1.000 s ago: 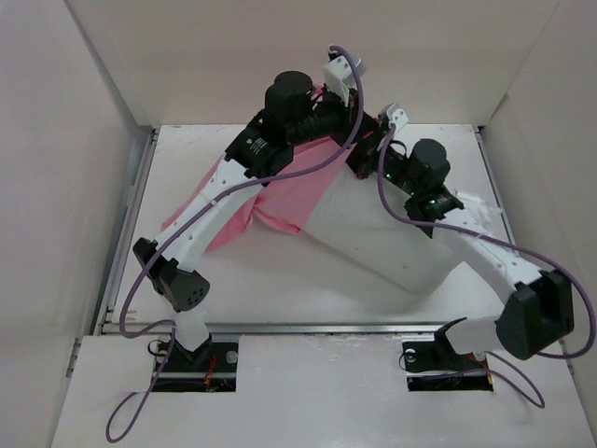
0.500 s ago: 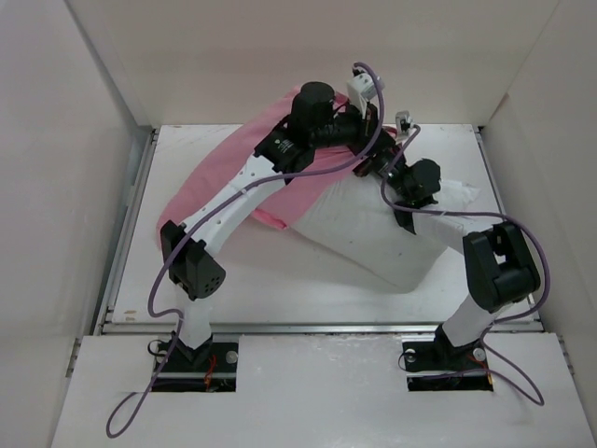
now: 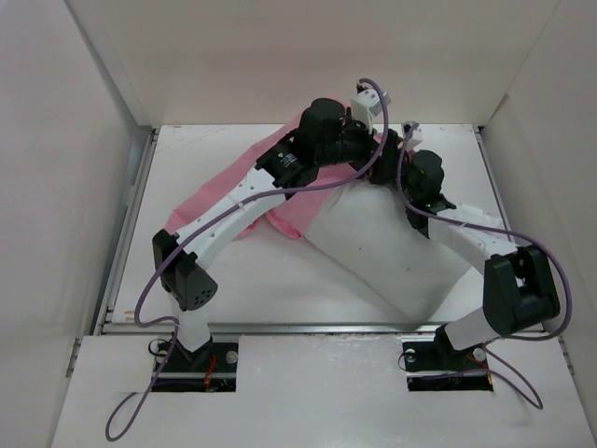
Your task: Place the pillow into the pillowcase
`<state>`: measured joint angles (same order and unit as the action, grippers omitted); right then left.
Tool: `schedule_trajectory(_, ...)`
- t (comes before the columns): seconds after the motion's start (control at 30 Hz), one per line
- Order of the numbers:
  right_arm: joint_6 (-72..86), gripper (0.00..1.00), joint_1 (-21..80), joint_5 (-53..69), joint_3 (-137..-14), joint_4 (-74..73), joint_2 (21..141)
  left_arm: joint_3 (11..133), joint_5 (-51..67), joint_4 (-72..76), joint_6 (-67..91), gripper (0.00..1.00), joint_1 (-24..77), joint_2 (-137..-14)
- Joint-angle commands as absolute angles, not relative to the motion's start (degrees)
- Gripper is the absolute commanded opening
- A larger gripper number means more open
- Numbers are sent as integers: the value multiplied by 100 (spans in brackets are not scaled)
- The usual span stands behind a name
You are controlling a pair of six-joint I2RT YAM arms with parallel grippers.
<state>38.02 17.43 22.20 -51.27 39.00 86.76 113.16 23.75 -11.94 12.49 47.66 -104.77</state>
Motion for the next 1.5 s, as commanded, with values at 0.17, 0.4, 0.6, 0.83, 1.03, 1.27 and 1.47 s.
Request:
schedule_trajectory(0.17,2198,79,1767,-87,-7126,-278,8094,11188,668,-1766,879,100,4315,-9817)
schedule_trajectory(0.4,1925,79,1767,-448,-7382,-1186,8209,11260,861,-2039,817,100,4263,-10099)
schedule_trajectory(0.6,1767,87,1767,-1018,-8303,-2749,8525,9916,581,-1460,1256,100,4263,-9686)
schedule_trajectory(0.83,1573,91,1767,-1625,-8139,-3208,8218,8658,527,-1063,1687,100,4263,-9571)
schedule_trajectory(1.03,1187,99,1767,-529,-7867,-3375,8165,7806,527,-687,2091,100,4263,-9633)
schedule_trajectory(1.27,546,99,2187,203,-7076,-3016,7647,7927,134,-386,2250,84,4157,-10106)
schedule_trajectory(1.47,105,100,2944,-615,-6653,-2488,7531,8481,35,-492,2250,36,3912,-10704)
